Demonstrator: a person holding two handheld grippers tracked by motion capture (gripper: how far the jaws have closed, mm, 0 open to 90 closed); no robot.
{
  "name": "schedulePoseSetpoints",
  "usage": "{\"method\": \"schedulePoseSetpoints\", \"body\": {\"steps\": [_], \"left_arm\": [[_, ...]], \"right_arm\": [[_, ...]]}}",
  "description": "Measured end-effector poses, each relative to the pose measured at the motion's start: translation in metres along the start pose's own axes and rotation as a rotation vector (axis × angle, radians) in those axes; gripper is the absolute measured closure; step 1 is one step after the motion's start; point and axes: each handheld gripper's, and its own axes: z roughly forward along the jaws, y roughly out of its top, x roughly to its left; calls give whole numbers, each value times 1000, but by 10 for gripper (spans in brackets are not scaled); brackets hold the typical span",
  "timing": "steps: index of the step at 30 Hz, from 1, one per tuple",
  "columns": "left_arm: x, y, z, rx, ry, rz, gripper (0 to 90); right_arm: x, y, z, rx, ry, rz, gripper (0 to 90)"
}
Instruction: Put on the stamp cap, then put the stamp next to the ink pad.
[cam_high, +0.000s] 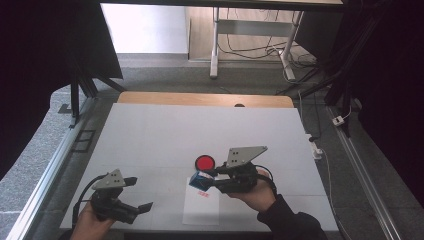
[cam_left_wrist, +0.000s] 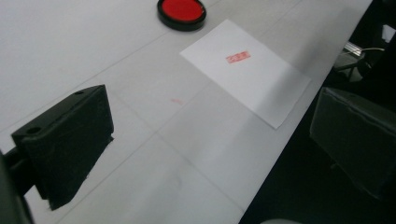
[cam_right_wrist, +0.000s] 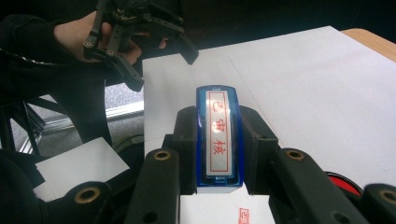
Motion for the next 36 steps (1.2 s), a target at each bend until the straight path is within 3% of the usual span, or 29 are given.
{"method": "schedulePoseSetpoints", "body": {"steps": [13,19,24,36], "left_arm": [[2,-20,-14,24,76,-49,0],[5,-23,-19,4,88,-76,0],[6,-24,-21,19,115,-86,0],[6,-24,-21,21,117,-90,0]], "right_arm": [[-2,-1,-2,10,-23,8,707],[-5,-3,-4,21,-56,13,707],[-7,-5,-7,33,-83,20,707],[-22,-18,-21,53,-173,89,707]]}}
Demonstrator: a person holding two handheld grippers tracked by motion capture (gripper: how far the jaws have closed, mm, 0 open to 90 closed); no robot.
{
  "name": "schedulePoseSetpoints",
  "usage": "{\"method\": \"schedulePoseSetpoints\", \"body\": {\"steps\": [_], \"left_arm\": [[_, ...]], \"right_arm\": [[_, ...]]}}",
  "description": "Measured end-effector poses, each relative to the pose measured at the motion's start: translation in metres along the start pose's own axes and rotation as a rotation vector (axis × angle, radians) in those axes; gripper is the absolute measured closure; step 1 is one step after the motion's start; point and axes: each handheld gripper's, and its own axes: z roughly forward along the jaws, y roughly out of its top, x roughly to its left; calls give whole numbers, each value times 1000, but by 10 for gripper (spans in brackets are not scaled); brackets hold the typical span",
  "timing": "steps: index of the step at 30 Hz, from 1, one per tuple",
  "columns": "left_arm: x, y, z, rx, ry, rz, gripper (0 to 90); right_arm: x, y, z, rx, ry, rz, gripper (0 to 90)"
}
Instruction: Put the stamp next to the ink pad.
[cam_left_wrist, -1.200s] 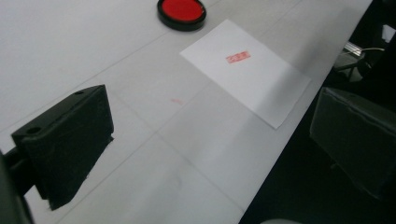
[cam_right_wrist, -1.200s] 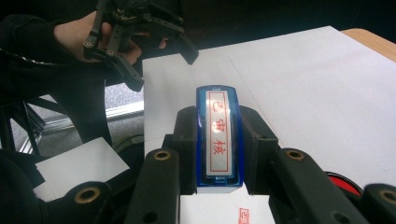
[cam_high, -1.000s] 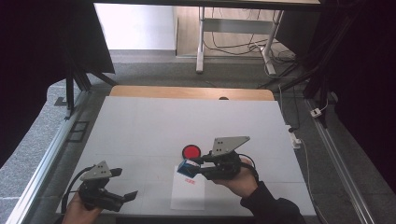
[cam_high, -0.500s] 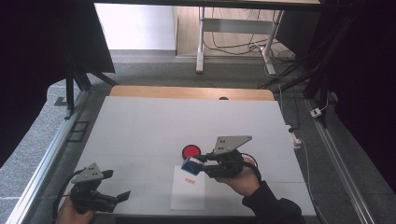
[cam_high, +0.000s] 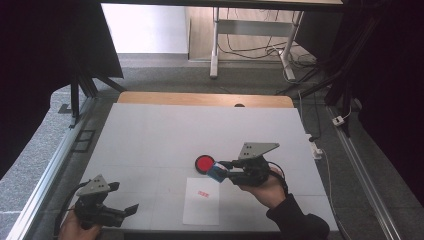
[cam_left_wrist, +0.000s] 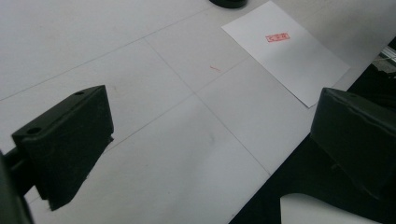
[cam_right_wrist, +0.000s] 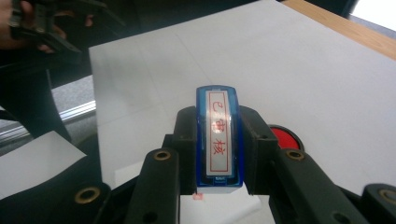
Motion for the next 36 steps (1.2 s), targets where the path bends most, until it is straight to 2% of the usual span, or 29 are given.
{"method": "schedulePoseSetpoints", "body": {"steps": [13,22,25,36], "left_arm": [[-1,1,2,26,36,11,0],[2,1,3,40,33,-8,0],[1,1,3,41,34,-8,0],[1,2,4,49,27,0,2]], "right_arm": [[-14,-11,-10,20,-86,26,707],[-26,-17,-18,35,-147,42,707],[-29,-20,-19,46,-175,39,707],[-46,-32,-25,75,-248,77,707]]}}
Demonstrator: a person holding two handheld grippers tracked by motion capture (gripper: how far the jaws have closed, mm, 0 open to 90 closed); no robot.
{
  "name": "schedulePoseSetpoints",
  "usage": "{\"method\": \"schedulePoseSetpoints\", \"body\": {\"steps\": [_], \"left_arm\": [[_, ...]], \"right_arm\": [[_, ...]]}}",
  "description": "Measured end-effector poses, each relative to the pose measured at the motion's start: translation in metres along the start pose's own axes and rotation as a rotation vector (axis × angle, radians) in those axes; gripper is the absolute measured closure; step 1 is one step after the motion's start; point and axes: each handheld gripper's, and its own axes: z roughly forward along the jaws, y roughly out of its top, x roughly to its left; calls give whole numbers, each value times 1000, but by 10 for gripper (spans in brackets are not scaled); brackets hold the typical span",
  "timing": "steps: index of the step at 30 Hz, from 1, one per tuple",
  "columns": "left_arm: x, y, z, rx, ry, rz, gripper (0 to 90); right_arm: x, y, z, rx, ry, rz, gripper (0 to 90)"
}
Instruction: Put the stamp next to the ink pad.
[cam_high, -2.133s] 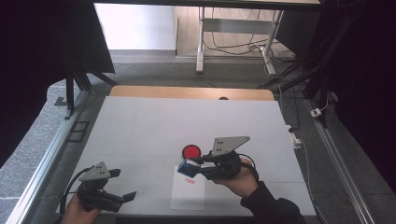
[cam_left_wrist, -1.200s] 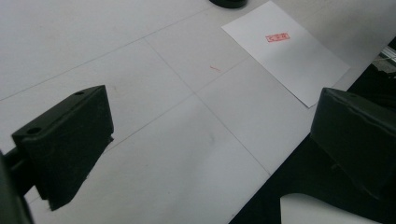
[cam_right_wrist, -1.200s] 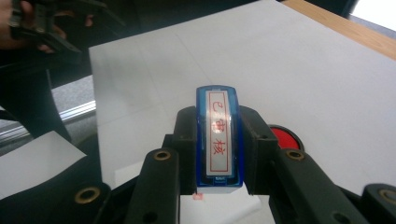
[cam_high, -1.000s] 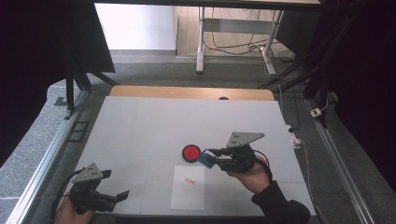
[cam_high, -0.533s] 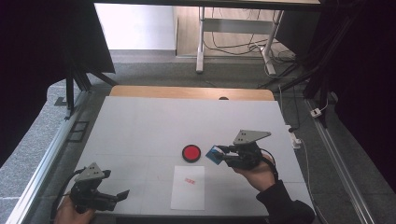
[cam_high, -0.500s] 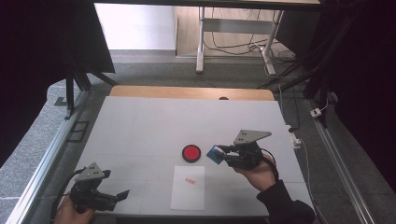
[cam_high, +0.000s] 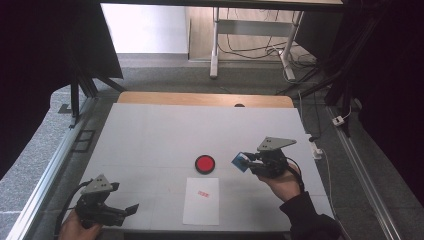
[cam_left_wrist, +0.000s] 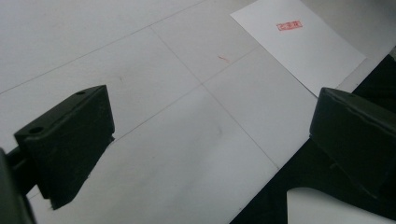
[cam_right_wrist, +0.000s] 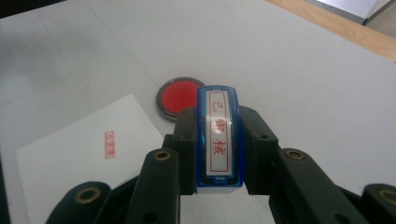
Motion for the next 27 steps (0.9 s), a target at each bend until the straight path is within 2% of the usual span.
{"method": "schedulePoseSetpoints", "body": {"steps": [9,11,18,27], "left_arm": [[0,0,0,4,1,0,3],[0,0,1,5,0,1,3],[0,1,1,6,0,1,3],[-1,1,1,12,1,4,4]], "right_arm": [[-17,-9,0,21,-41,37,707],[-20,-11,1,30,-54,31,707],[-28,-19,10,60,-82,58,707],[-30,-24,23,129,-117,30,707]]}}
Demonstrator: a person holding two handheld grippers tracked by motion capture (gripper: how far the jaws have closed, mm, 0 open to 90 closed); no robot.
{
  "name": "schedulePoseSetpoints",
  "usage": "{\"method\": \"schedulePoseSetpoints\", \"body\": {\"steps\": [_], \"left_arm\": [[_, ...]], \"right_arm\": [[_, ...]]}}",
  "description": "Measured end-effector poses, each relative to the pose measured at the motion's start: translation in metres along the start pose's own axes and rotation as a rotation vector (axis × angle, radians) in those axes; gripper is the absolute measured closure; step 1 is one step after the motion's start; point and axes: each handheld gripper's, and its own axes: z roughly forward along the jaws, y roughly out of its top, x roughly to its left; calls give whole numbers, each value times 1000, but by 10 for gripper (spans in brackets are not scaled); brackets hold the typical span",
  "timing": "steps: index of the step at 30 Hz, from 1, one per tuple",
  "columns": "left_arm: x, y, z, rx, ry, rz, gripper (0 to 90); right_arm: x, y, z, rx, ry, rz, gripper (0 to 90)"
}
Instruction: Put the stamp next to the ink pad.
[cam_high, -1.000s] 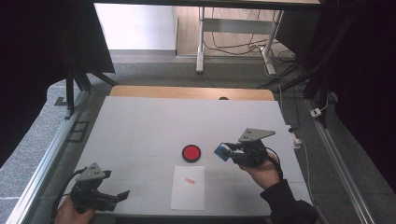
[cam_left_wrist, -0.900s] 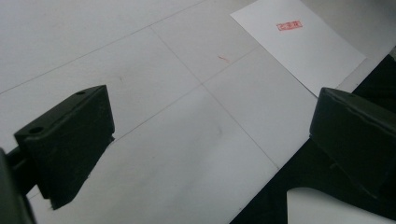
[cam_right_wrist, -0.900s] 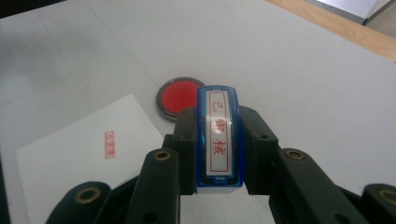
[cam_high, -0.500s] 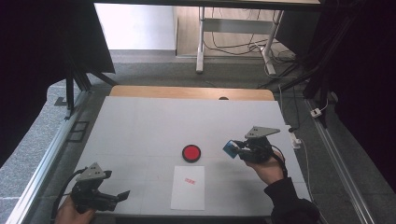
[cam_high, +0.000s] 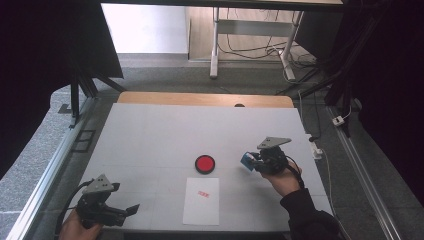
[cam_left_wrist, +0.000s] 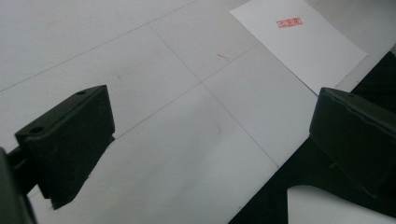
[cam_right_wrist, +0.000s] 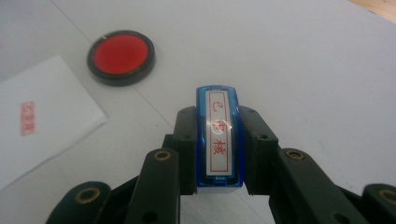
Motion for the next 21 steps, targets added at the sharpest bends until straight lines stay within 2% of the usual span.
{"method": "schedulePoseSetpoints", "body": {"steps": [13,21], "left_arm": [[0,0,0,3,-1,-1,5],[0,0,1,4,-1,1,6]], "right_arm": [[-5,-7,14,74,-26,-12,706],[-5,-9,18,97,-28,-16,704]]}}
